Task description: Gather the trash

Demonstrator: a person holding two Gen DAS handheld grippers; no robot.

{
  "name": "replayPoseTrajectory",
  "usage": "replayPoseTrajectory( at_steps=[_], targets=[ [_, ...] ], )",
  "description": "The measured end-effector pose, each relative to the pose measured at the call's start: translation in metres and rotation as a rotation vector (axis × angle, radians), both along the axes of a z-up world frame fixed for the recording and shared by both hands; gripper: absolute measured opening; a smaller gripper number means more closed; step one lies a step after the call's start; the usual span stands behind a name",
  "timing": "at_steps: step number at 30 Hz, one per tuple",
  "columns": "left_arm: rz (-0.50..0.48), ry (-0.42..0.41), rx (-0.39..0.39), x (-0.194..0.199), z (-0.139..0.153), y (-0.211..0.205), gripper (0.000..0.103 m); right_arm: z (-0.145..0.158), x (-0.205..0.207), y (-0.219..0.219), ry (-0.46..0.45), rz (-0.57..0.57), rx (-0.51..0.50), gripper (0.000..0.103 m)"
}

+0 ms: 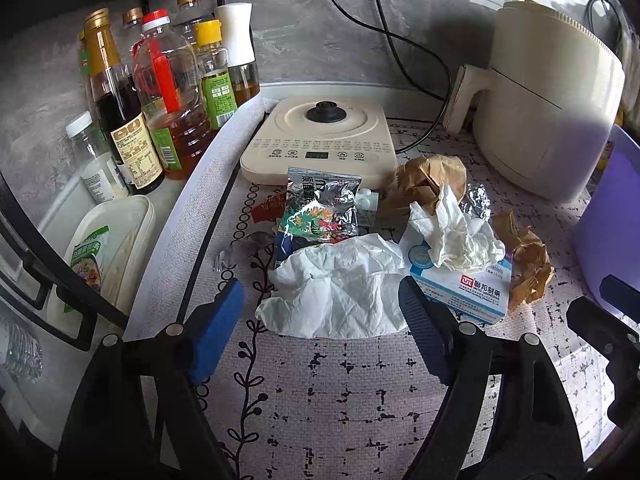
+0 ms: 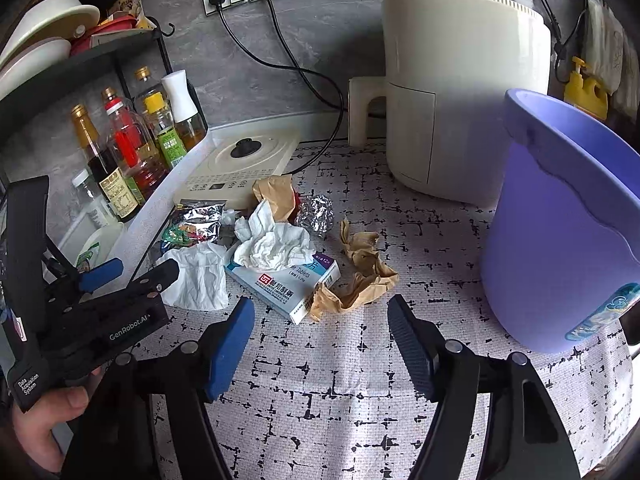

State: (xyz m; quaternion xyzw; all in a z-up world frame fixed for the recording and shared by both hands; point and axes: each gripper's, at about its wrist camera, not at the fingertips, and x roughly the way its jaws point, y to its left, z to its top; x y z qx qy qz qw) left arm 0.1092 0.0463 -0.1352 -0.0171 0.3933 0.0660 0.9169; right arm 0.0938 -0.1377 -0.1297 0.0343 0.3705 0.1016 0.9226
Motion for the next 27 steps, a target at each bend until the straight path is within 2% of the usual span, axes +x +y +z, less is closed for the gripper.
replayPoseTrajectory(
  at_steps=[2, 7, 15, 18, 20, 23, 25, 27],
  targets=[
    [0.013, 0.004, 0.009, 0.004, -0.009, -0.001, 0.074, -0.004, 0.004, 0.0, 0.005, -0.006, -0.007, 0.066],
    [0.047, 0.037, -0.007, 0.014, -0.027, 0.003, 0.07, -0.014, 0.015, -0.001, 0.031, -0.014, -0.016, 0.062],
    [0.025, 0.077, 0.003, 0.021, -0.042, -0.008, 0.057, -0.025, 0.033, -0.002, 0.05, -0.026, -0.011, 0.06],
    [0.009, 0.073, -0.001, 0.02, -0.042, -0.012, 0.047, -0.03, 0.04, -0.001, 0.061, -0.026, -0.008, 0.059],
    [-0.001, 0.07, 0.003, 0.019, -0.042, -0.015, 0.03, -0.034, 0.044, 0.001, 0.07, -0.025, 0.001, 0.059],
    [0.001, 0.068, 0.003, 0.021, -0.042, -0.017, 0.016, -0.038, 0.05, 0.004, 0.068, -0.029, -0.003, 0.059],
    [0.008, 0.063, -0.006, 0.02, -0.04, -0.015, 0.013, -0.044, 0.053, 0.004, 0.078, -0.037, 0.004, 0.057],
    [0.017, 0.056, -0.026, 0.019, -0.04, -0.011, 0.012, -0.048, 0.055, 0.003, 0.08, -0.04, 0.026, 0.05]
  ],
)
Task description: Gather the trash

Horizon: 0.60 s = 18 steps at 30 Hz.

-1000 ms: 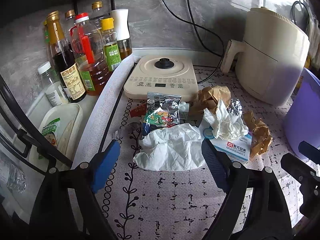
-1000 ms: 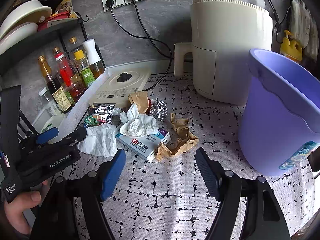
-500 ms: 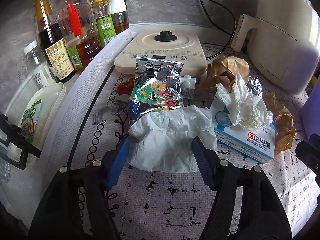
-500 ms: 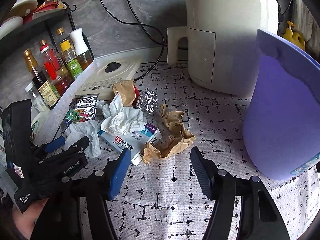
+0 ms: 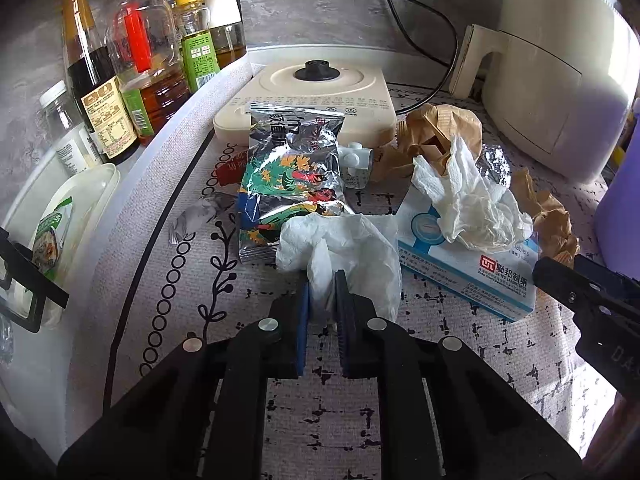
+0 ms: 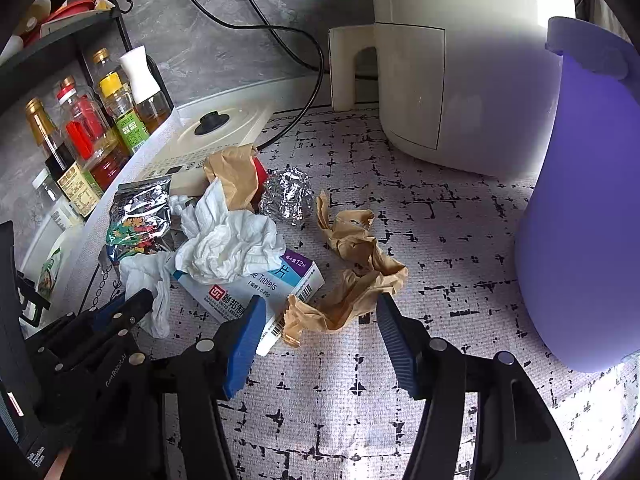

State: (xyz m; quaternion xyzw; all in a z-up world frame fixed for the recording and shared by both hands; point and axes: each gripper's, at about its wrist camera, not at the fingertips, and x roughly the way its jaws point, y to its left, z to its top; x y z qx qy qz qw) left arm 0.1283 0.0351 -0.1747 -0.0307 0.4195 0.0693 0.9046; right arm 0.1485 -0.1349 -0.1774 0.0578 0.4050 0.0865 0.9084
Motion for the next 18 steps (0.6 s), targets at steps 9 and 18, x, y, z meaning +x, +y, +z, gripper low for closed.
replayPoseTrajectory(
  at_steps=[9, 18],
  targets=[
    [0.028, -0.013, 0.026, -0.013, 0.01, -0.004, 0.012, -0.001, -0.007, -0.003, -0.019, 0.006, 0.024, 0.013],
    [0.023, -0.069, 0.041, -0.025, 0.035, -0.016, 0.012, 0.02, -0.03, -0.02, -0.055, -0.015, 0.049, 0.01]
  ],
)
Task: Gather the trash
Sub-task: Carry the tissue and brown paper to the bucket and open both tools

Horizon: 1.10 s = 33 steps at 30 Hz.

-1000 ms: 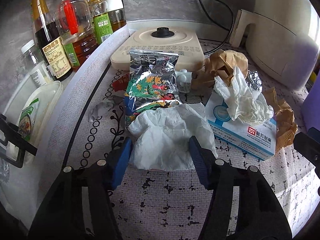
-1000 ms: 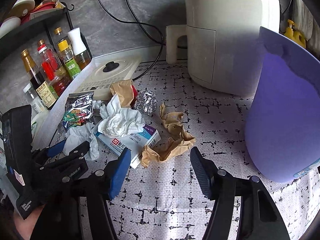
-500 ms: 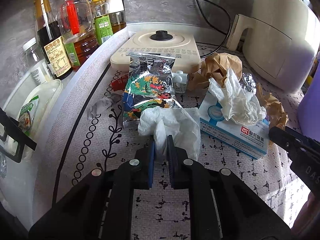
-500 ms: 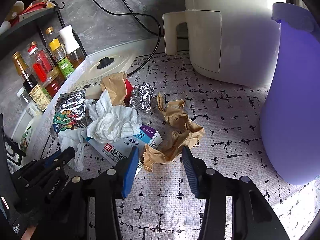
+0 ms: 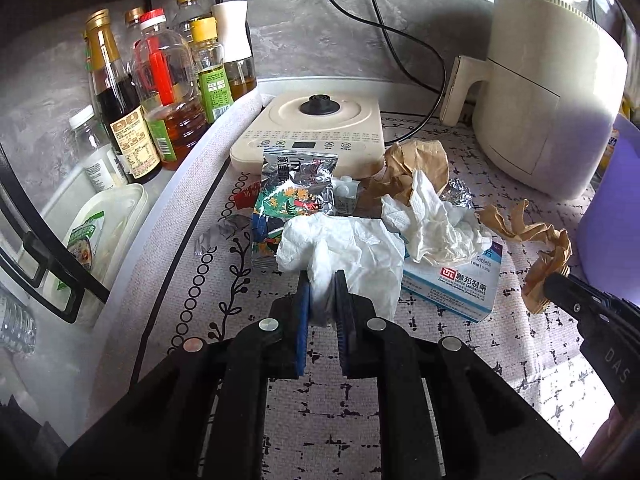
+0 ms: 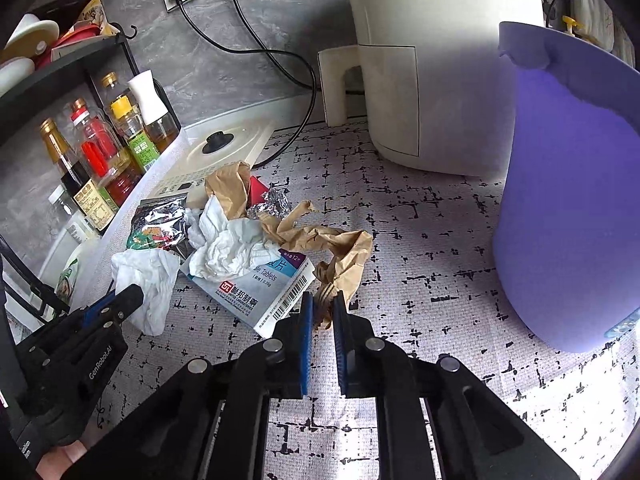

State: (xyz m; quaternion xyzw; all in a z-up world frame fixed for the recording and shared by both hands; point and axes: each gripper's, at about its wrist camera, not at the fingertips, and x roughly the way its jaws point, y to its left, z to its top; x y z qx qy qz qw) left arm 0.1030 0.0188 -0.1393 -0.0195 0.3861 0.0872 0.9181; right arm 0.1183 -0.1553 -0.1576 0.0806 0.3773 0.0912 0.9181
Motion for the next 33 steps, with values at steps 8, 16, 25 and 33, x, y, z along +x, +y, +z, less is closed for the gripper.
replayPoseTrajectory(
  at_steps=[8, 16, 25, 33],
  targets=[
    [-0.014, -0.05, 0.018, -0.015, 0.024, -0.015, 0.012, 0.025, -0.028, -0.015, -0.052, -0.024, 0.051, 0.01],
    [-0.034, -0.125, 0.041, -0.033, 0.062, -0.026, 0.012, 0.059, -0.058, -0.018, -0.134, -0.013, 0.079, 0.01],
    [-0.072, -0.239, 0.034, -0.04, 0.103, -0.04, 0.012, 0.096, -0.072, -0.032, -0.222, -0.054, 0.091, 0.01],
    [-0.133, -0.316, 0.018, -0.033, 0.135, -0.059, 0.012, 0.125, -0.074, -0.05, -0.283, -0.106, 0.082, 0.01]
  ],
)
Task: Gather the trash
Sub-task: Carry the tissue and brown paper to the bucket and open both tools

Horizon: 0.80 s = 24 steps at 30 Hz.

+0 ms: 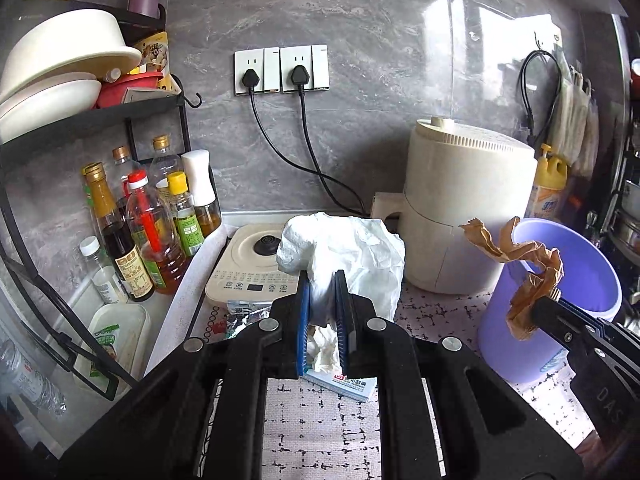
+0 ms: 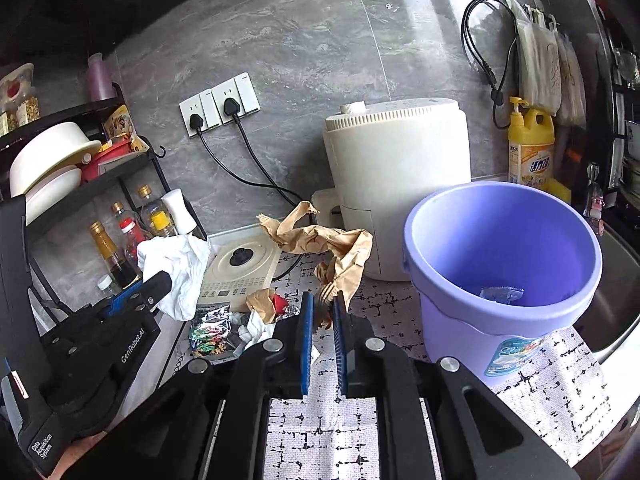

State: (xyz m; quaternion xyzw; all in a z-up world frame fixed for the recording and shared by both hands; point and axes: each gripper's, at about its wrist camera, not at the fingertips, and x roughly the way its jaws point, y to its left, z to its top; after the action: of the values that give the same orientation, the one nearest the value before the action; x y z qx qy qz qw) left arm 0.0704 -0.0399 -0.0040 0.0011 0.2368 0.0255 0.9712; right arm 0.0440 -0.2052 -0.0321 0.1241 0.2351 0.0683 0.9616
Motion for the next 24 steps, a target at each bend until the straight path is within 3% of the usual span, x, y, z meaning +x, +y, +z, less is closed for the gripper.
replayPoseTrajectory(
  at_steps=[11, 24],
  targets=[
    [-0.108, -0.091, -0.028, 0.019, 0.036, -0.035, 0.012, 0.038, 0.0, -0.033, -0.079, -0.121, -0.041, 0.011],
    [-0.251, -0.093, -0.074, 0.046, 0.035, -0.082, 0.012, 0.041, -0.003, -0.073, -0.064, -0.282, -0.067, 0.011]
  ],
)
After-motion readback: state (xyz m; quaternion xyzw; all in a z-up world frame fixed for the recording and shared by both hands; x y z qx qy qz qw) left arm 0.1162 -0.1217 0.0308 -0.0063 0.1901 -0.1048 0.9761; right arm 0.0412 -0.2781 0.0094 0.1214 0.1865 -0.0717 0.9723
